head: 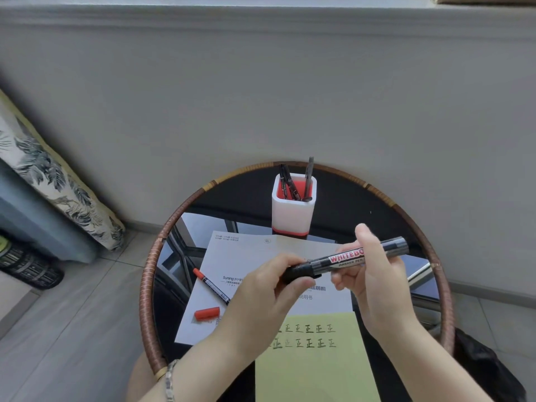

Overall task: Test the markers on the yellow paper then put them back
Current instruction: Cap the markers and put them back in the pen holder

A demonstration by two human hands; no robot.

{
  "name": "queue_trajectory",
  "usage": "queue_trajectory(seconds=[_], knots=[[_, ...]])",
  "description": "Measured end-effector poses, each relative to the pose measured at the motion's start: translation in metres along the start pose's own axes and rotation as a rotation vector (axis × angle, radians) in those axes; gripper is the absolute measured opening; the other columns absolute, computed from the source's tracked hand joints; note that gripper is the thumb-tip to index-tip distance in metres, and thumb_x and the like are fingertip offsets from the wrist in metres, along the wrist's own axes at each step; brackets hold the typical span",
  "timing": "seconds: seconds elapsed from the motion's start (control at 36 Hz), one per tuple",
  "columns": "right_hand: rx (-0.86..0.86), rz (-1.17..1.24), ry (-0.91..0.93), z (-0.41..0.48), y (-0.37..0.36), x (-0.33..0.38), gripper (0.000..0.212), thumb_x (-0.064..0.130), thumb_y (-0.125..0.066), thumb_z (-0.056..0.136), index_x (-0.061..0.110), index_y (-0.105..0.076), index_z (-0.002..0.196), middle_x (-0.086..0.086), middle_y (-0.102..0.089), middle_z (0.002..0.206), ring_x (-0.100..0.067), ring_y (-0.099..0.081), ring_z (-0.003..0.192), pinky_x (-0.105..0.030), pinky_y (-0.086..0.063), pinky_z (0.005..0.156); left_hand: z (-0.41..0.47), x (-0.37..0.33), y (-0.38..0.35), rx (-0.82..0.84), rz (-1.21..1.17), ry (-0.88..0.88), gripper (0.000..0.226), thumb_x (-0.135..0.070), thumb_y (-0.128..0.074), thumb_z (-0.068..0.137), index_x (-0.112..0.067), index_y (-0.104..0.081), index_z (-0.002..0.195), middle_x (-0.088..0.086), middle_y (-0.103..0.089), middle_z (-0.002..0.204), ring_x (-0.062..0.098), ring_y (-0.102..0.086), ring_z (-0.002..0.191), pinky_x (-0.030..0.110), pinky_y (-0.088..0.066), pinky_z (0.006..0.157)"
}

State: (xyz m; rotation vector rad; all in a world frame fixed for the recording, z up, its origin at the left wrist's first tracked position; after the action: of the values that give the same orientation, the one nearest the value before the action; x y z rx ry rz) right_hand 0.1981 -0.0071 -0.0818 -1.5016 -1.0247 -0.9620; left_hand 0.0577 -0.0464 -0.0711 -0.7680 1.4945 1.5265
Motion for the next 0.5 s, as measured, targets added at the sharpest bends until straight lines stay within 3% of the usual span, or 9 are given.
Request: queue_trajectory(seconds=[0.14, 0.25, 0.5], knots=[[-0.030, 0.032, 0.042, -0.005, -0.001, -0.002, 0.031, 0.007, -0.040, 0.091, 0.005, -0.043, 0.060, 0.001, -0.045, 0.037, -0.012, -0.041, 0.030, -0.021, -0.035, 0.033, -0.004, -0.004, -0.005, 0.072, 0.112, -0.067, 0.007, -0.039, -0.044, 0.094, -0.038, -0.049, 0.089, -0.031, -0.051, 0.073, -0.002, -0.046, 0.065, 0.011, -0.032, 0.057], [-0.120, 0.105, 0.058, -0.012, 0.003, -0.006, 0.048, 0.003, -0.036, 0.086, 0.017, -0.039, 0.040, 0.004, -0.038, 0.036, -0.010, -0.032, 0.029, -0.018, -0.027, 0.032, -0.008, -0.011, -0.008, 0.055, 0.142, -0.145, 0.031, -0.047, -0.038, 0.087, -0.019, -0.053, 0.089, -0.022, -0.049, 0.066, 0.001, -0.043, 0.060, 0.013, -0.028, 0.053], [-0.157, 0.225, 0.108, -0.005, -0.002, 0.002, 0.055, 0.002, -0.031, 0.086, 0.021, -0.032, 0.034, 0.005, -0.029, 0.036, -0.010, -0.025, 0.027, -0.014, -0.024, 0.031, 0.008, -0.014, -0.011, 0.085, -0.194, 0.044, 0.028, -0.036, -0.047, 0.081, -0.010, -0.054, 0.073, -0.011, -0.037, 0.051, 0.007, -0.030, 0.047, 0.019, -0.025, 0.045]])
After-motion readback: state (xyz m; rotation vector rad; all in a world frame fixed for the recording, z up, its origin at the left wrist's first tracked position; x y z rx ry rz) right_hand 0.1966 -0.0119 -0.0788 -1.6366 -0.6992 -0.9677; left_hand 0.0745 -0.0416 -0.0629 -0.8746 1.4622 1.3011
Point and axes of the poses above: each hand's wrist, its own z-axis towards the middle knuckle, its own y-axis out of the back of the hand, x = y × z, the point moved 8 cm from there along z, towards the middle knuckle
